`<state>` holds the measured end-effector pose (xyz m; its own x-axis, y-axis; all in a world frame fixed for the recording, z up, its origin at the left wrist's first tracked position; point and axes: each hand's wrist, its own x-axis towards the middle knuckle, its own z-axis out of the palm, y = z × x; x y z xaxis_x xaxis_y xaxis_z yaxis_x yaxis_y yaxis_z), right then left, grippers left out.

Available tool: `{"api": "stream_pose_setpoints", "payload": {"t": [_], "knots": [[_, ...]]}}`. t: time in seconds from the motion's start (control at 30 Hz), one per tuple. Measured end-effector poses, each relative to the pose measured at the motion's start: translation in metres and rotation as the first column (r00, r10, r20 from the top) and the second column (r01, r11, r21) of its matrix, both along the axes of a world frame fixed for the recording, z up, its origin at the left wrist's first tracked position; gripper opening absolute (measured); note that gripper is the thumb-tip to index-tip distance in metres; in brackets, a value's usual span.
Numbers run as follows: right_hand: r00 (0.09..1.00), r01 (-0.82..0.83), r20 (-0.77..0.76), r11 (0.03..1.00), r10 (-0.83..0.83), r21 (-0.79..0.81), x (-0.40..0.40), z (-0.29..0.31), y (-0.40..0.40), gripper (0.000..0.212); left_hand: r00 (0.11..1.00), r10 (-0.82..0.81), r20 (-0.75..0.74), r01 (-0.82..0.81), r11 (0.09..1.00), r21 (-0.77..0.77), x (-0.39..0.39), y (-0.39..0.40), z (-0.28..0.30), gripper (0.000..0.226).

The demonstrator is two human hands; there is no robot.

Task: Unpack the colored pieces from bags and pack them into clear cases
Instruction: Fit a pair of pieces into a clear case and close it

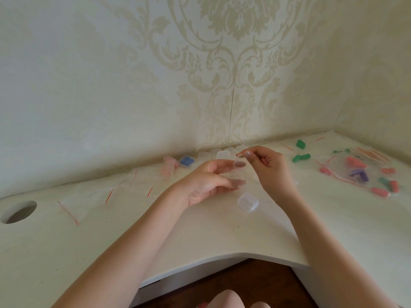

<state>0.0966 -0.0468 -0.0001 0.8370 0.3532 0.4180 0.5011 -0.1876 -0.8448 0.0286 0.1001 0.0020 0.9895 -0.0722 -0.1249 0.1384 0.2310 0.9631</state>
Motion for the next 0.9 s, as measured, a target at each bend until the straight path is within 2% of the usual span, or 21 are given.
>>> {"api": "stream_pose_setpoints", "payload": {"t": [0.1,0.2,0.3,0.33,0.43,0.53,0.7,0.9], "knots": [[0.996,0.065,-0.064,0.998,-0.065,-0.012,0.002,-0.001,-0.003,0.022,0.997,-0.066,-0.032,0.068,0.996,0.056,-0.001,-0.001,0.0,0.042],[0.982,0.086,-0.167,0.996,-0.085,-0.002,0.004,-0.001,-0.002,0.026,0.999,0.024,-0.039,-0.025,0.999,-0.021,0.0,-0.005,0.0,0.044],[0.916,0.021,-0.398,0.982,0.057,0.189,0.007,0.0,0.0,0.039,0.981,0.192,-0.005,-0.191,0.975,-0.11,0.004,-0.003,-0.002,0.051],[0.894,-0.008,-0.432,0.967,0.121,0.255,0.007,0.0,0.001,0.043,0.97,0.242,0.018,-0.238,0.964,-0.116,0.005,-0.001,-0.002,0.052],[0.887,-0.048,-0.415,0.935,0.201,0.35,0.005,0.0,0.001,0.047,0.941,0.329,0.076,-0.318,0.94,-0.124,0.006,0.001,-0.003,0.049],[0.916,-0.05,-0.354,0.931,0.187,0.362,0.004,-0.001,-0.001,0.036,0.932,0.35,0.09,-0.335,0.931,-0.146,0.007,0.003,-0.003,0.038],[0.954,-0.098,-0.227,0.922,0.194,0.373,-0.003,0.001,0.0,0.017,0.929,0.362,0.084,-0.354,0.931,-0.089,0.009,-0.002,-0.005,0.033],[0.949,-0.051,-0.282,0.949,0.144,0.31,-0.005,0.005,-0.003,0.011,0.885,0.466,-0.001,-0.465,0.884,-0.046,0.012,0.002,-0.005,0.017]]}}
